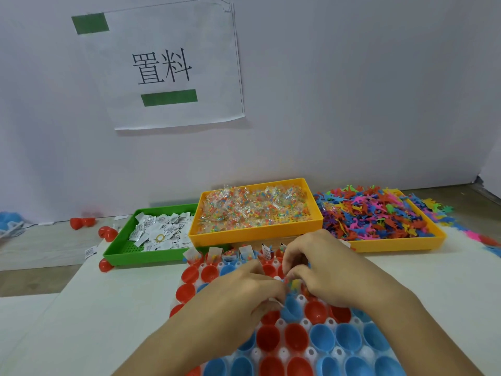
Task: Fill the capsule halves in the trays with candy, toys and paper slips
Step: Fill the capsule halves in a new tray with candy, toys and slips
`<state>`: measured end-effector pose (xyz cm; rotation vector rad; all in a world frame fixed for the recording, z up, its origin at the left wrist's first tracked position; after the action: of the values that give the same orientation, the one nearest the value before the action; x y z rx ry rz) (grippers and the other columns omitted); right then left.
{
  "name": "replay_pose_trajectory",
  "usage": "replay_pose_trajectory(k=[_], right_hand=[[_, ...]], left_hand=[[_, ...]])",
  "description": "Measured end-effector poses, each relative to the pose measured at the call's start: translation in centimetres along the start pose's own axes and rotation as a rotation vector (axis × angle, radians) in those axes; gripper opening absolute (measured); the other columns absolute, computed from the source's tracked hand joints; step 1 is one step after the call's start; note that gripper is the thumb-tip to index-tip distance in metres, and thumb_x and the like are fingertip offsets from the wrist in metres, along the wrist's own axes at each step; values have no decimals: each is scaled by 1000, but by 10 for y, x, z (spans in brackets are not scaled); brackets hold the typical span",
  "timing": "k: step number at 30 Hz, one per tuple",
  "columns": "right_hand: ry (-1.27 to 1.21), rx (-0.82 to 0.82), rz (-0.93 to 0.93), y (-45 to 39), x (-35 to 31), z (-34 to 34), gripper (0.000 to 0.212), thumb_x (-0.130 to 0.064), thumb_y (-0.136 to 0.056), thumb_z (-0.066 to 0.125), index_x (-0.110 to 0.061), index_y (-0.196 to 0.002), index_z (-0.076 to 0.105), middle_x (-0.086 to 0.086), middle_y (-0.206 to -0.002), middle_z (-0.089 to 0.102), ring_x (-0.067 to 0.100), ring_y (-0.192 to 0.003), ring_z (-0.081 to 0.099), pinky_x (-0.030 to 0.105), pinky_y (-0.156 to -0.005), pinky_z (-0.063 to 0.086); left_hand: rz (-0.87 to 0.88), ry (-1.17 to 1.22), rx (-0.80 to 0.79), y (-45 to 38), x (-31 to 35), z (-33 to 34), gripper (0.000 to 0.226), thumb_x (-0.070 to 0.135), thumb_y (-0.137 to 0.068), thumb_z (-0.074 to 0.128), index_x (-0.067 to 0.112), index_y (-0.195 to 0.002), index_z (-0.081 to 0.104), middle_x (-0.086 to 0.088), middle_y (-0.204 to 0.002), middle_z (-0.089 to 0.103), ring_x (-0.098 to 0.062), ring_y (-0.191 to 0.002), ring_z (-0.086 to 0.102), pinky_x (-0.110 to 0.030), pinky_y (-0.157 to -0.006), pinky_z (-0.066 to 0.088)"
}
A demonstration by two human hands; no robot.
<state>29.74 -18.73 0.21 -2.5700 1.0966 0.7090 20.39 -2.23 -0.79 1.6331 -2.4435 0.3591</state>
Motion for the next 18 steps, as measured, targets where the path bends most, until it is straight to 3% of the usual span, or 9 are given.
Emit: replay_pose_trajectory(k=[3,7,13,18], right_hand=[[10,2,-6,-1,1,1,24,-12,-93,63,-28,-77,69,-18,-84,64,-7,-76,61,20,-68,54],[10,3,-15,-1,2,2,28,-11,-94,63,-32,-76,66,-19,-82,62,-19,-73,57,12,-59,46],[15,2,-10,-2,1,3,25,-10,-93,62,-28,-79,69,-18,-83,64,-9,-73,60,20,-70,54],[-8,22,-24,-3,2,1,34,-7,-94,60,-32,-71,62,-17,-81,64,-12,-72,60,18,-68,54]], left_hand=[[-13,-48,-11,-1,0,0,18,26,-101,52,31,-114,62,10,-104,65,-3,-104,39,-27,-77,43],[-22,-44,-46,-1,0,0,16,29,-100,52,34,-113,60,10,-103,59,-6,-103,46,-24,-76,42],[-44,-22,-53,-1,0,1,16,31,-99,53,35,-113,60,11,-105,58,-7,-104,47,-29,-81,46],[-64,-26,-66,-1,1,1,17,33,-100,53,37,-115,59,11,-108,55,-9,-103,51,-31,-85,48]])
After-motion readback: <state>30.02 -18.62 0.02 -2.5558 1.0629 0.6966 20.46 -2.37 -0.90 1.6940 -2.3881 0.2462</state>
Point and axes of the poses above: each hand's wrist, its own y-axis away from the middle knuckle, its own z-axis out of the palm, x = y × z, the point moved 1 cm from there along -y, towards the middle knuckle
